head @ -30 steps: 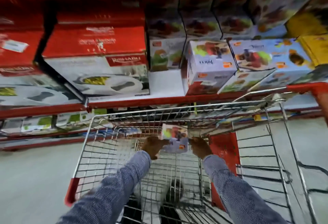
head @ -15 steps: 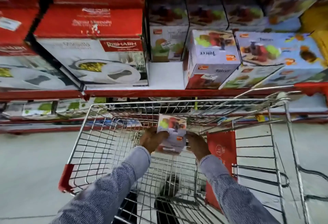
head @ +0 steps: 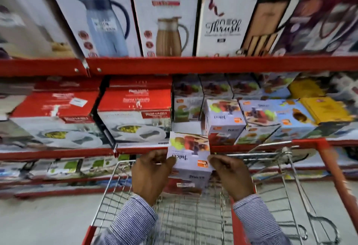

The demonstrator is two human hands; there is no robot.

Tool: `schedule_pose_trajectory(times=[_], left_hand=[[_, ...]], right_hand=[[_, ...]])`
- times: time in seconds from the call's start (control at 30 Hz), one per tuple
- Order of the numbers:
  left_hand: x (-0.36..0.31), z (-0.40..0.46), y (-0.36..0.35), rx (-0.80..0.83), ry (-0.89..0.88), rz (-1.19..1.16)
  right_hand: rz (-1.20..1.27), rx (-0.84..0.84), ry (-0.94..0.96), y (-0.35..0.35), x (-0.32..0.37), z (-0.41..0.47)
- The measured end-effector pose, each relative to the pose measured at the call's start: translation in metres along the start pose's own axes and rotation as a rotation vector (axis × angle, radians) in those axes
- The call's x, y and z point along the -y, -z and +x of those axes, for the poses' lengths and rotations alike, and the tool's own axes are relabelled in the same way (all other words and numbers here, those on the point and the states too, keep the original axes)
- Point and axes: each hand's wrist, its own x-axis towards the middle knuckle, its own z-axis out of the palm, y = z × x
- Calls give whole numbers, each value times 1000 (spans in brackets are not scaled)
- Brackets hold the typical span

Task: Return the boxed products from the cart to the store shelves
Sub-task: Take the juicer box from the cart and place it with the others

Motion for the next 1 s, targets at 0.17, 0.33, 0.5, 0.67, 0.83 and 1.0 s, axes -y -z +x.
schedule_pose_trajectory(times=[0.17,0.33,0.5,0.67,0.83,1.0], left_hand=[[-23,14,10,13,9,-86],[-38,28,9,61,-24,-103],[-46,39,4,82,-34,-124],[-43,47,-7,62,-92,-118],[-33,54,-26,25,-101,-169],[-26,64,-38,1,-57,-200]], right_hand=[[-31,-26,82,9,38,12],[-100,-51,131,10,51,28],[-161,-63,131,10,62,42],[-168,-56,113,9,67,58],[-170,-59,101,9,68,74],[-151,-74,56,0,62,88]])
